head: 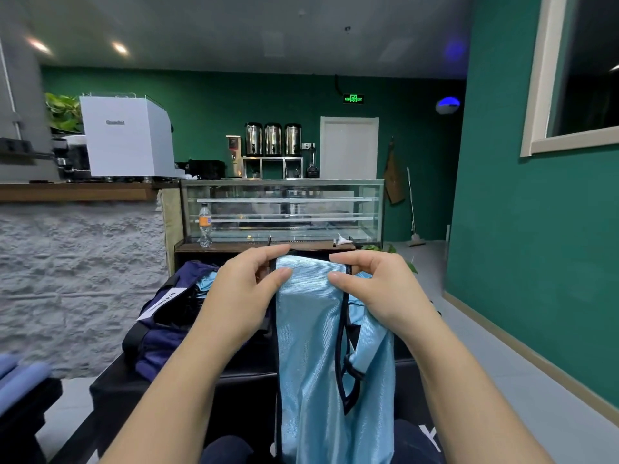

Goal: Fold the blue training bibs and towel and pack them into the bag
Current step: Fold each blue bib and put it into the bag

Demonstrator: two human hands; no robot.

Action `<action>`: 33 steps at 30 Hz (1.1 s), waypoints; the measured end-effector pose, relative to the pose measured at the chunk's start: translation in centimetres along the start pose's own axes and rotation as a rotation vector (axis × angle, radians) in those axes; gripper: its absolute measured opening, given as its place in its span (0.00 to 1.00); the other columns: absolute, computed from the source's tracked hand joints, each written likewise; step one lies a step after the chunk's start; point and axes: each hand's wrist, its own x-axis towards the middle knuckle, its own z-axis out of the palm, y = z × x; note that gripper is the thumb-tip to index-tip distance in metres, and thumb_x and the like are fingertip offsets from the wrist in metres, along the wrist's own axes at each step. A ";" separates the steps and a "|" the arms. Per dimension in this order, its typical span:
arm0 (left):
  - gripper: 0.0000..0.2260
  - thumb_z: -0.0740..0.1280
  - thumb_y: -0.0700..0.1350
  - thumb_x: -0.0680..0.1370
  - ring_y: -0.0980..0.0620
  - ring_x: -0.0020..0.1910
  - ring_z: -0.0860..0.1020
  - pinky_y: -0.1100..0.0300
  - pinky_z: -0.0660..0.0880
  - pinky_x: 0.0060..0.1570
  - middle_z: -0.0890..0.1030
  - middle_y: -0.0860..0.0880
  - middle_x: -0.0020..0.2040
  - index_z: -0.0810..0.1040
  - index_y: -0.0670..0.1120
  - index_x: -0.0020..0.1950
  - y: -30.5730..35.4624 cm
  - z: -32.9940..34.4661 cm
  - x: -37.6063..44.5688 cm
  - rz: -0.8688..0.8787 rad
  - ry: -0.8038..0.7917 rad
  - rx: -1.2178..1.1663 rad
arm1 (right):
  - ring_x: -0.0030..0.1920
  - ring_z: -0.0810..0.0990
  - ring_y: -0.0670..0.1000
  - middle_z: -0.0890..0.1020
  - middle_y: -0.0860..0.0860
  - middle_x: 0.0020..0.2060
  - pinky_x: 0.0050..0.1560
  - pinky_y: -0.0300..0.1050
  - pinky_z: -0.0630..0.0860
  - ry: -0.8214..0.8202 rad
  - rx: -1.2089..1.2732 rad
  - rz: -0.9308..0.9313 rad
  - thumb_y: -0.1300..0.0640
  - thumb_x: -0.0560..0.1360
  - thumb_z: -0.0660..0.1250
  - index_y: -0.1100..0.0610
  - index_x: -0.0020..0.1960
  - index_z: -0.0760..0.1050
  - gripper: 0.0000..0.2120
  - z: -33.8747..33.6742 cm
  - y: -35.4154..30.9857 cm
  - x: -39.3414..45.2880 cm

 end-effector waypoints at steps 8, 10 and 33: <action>0.11 0.66 0.43 0.78 0.55 0.54 0.74 0.67 0.64 0.51 0.78 0.52 0.51 0.80 0.48 0.60 -0.5 0.0 0.0 0.098 -0.061 0.252 | 0.39 0.77 0.40 0.78 0.42 0.38 0.37 0.29 0.69 0.022 -0.198 0.006 0.53 0.72 0.74 0.50 0.52 0.82 0.09 0.0 0.5 0.2; 0.07 0.65 0.43 0.79 0.54 0.51 0.73 0.66 0.63 0.50 0.76 0.53 0.48 0.81 0.48 0.54 -0.8 0.2 0.1 0.108 -0.075 0.304 | 0.40 0.79 0.44 0.80 0.44 0.38 0.38 0.34 0.71 0.011 -0.227 -0.004 0.53 0.71 0.74 0.51 0.47 0.82 0.05 0.1 0.5 0.2; 0.12 0.74 0.40 0.67 0.54 0.45 0.81 0.65 0.76 0.46 0.84 0.47 0.45 0.84 0.51 0.48 0.4 -0.6 -1.2 -0.067 -0.607 -0.906 | 0.35 0.77 0.42 0.82 0.45 0.33 0.40 0.33 0.72 0.026 0.228 0.039 0.54 0.75 0.69 0.53 0.39 0.80 0.07 -0.2 0.8 0.9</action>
